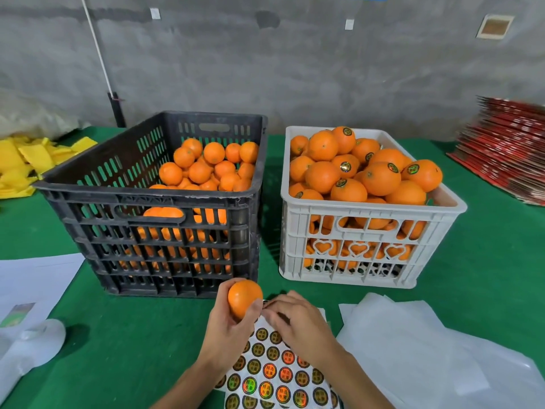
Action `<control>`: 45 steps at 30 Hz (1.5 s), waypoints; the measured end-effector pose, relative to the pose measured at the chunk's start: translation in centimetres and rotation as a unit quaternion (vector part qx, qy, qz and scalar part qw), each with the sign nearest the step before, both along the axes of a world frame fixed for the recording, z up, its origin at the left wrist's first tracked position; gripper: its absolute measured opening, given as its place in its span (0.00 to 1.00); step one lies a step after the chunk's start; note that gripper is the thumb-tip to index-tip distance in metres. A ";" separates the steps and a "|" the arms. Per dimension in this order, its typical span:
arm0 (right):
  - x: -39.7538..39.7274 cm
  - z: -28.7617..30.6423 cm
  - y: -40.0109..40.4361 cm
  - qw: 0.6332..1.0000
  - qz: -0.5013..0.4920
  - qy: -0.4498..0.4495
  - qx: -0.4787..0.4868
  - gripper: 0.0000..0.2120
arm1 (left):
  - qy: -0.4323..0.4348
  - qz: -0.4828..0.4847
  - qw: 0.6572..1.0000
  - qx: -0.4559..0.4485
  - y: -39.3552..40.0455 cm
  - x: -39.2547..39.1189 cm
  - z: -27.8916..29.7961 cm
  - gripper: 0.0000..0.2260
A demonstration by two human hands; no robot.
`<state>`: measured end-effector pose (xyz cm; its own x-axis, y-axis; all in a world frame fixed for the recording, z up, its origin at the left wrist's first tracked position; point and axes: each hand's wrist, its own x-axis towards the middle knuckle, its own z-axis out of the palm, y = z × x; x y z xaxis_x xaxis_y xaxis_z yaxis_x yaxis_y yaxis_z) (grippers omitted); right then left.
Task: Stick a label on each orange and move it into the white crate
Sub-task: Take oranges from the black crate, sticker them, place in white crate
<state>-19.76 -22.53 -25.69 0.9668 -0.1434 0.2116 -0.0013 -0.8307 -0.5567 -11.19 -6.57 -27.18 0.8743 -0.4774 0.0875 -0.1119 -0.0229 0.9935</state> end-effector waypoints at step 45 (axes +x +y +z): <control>10.6 22.1 -6.0 0.931 -0.177 -0.262 -0.182 0.18 | -0.277 -0.018 0.835 0.476 -3.8 27.4 26.8 0.28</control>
